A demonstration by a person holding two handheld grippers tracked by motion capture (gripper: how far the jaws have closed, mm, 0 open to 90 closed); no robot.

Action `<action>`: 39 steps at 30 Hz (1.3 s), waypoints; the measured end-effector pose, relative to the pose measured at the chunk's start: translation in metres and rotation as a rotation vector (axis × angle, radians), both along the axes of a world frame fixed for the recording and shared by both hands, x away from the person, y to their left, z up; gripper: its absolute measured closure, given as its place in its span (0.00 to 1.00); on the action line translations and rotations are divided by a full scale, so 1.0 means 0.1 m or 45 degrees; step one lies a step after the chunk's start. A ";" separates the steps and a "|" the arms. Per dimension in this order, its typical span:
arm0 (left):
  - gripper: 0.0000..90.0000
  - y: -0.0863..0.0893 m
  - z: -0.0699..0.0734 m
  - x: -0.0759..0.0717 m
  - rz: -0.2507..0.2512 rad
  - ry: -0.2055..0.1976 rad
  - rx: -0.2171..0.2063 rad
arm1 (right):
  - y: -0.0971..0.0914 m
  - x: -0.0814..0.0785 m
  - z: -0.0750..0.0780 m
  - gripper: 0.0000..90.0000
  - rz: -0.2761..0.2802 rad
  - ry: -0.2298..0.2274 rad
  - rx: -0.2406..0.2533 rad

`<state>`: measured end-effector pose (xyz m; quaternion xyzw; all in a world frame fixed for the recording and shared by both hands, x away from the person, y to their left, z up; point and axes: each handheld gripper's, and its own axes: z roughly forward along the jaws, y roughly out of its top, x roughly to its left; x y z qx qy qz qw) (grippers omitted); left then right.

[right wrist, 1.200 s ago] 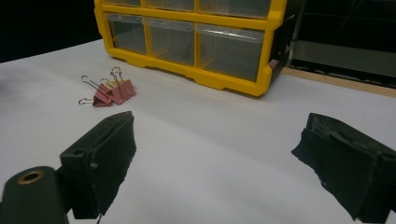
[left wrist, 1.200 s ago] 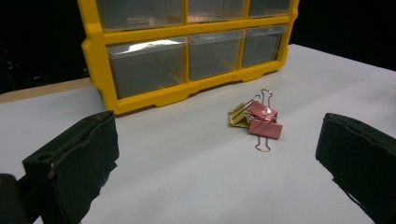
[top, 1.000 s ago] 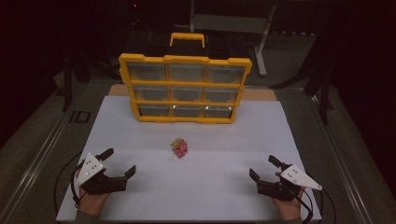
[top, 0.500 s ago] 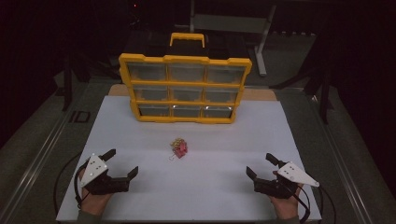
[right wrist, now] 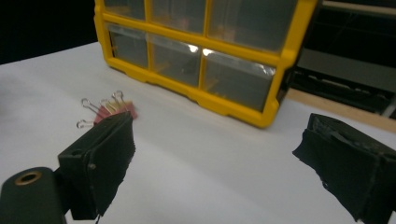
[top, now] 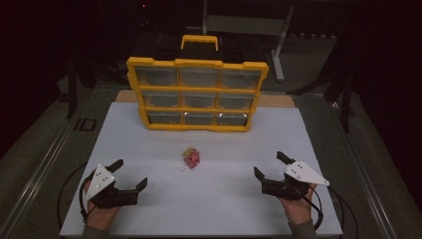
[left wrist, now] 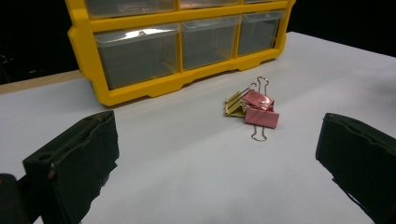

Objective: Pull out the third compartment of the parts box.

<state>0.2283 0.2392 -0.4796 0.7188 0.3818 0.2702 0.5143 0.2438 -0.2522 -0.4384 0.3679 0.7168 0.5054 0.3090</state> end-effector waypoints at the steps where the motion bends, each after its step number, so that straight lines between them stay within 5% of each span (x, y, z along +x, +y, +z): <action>1: 0.00 0.00 0.00 0.00 -0.004 0.001 0.004 | 0.02 0.02 0.03 0.10 0.002 -0.007 -0.005; 15: 0.00 -0.03 -0.03 0.02 -0.027 0.018 0.011 | 0.29 0.24 0.33 0.10 0.050 -0.059 -0.032; 39: 0.00 -0.04 -0.04 0.02 -0.038 0.027 0.002 | 0.60 0.63 0.49 0.10 0.072 -0.061 -0.040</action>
